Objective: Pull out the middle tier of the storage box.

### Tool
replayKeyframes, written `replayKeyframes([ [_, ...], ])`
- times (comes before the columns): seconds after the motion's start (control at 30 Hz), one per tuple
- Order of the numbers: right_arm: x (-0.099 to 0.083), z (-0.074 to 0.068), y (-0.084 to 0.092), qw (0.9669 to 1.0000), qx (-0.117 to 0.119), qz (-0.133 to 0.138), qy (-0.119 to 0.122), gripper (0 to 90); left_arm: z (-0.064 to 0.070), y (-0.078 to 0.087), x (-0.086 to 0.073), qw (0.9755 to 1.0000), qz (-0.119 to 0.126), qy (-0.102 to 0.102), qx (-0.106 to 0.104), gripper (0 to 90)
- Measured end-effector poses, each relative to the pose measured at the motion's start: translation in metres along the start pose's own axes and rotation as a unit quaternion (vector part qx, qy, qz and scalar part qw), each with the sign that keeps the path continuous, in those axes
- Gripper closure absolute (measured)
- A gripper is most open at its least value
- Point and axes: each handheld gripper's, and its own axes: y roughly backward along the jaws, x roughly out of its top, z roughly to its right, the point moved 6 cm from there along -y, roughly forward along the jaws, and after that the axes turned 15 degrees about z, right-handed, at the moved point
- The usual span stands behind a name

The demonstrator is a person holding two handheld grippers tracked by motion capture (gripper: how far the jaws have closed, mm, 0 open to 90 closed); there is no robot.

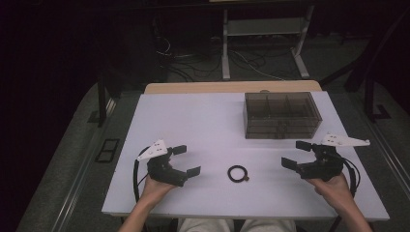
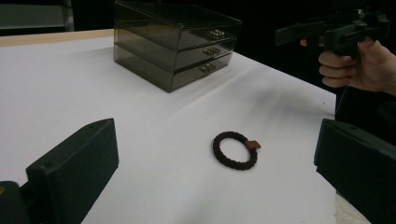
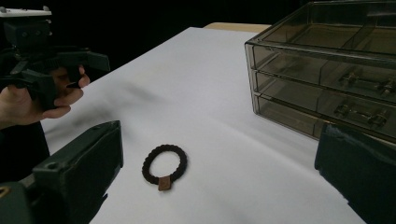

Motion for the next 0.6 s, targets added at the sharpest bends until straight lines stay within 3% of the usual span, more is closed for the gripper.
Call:
replayKeyframes([
  [0.6, 0.007, 0.023, -0.006, 0.9990, -0.012, -0.010, -0.042, 0.6, 0.001, 0.001, 0.001, 1.0000, 0.003, 0.000, 0.001, 0.0],
])
